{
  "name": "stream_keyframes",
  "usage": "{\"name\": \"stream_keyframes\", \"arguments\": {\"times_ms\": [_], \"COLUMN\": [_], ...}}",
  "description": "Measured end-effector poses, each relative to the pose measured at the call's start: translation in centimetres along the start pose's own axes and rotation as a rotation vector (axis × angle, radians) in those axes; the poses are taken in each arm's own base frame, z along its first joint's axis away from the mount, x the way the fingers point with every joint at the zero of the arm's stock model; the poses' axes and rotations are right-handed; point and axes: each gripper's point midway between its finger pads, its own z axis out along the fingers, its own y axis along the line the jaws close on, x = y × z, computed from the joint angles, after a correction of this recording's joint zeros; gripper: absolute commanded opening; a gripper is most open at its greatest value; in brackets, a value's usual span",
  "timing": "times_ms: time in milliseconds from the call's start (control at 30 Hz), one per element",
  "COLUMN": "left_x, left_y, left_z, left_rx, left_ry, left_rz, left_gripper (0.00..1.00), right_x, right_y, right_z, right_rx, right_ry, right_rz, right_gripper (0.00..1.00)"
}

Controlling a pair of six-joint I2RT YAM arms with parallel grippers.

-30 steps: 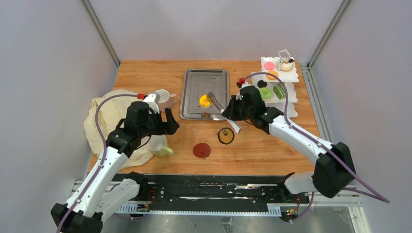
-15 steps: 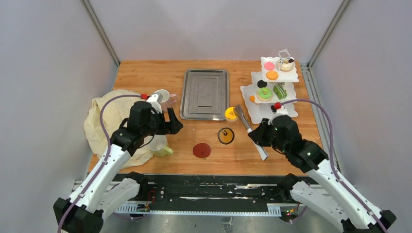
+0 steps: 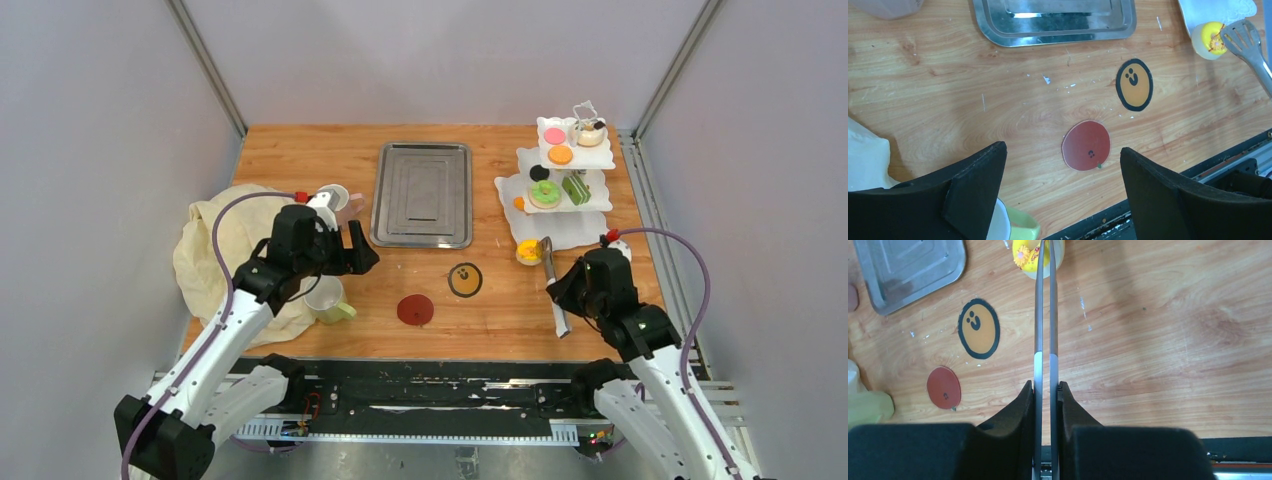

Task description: Serve the afternoon tea

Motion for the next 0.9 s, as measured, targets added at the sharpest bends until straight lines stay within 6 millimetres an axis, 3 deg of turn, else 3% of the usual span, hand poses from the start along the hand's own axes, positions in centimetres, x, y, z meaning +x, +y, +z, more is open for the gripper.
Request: {"name": "stream_keyframes", "arguments": {"times_ms": [133,367,667,900], "left_x": [-0.1,-0.8,-0.9,-0.8], "left_y": [0.0,-0.2,-0.2,-0.2], "left_z": [0.0,-0.3,-0.4,-0.6], "left_rx": [0.0,-0.001,0.001,-0.003], "left_ry": [-0.002,-0.02,-0.025,-0.023], "left_rz": [0.004,0.021,0.023,0.022], "left_gripper": [0.88,0.88,0.88,0.88], "right_x": [0.1,-1.5,-2.9,-4.3], "right_y": [-0.8,-1.2,-3.6,-3.6], "right_z": [0.7,1.2,3.0,4.8], "right_rx": [0.018,0.025,0.077,0.074], "right_ry": [0.001,-0.061,-0.138,-0.147], "right_rz": [0.057,0.123,0.23,0.257], "right_gripper": [0.01,0.01,0.01,0.01]}}
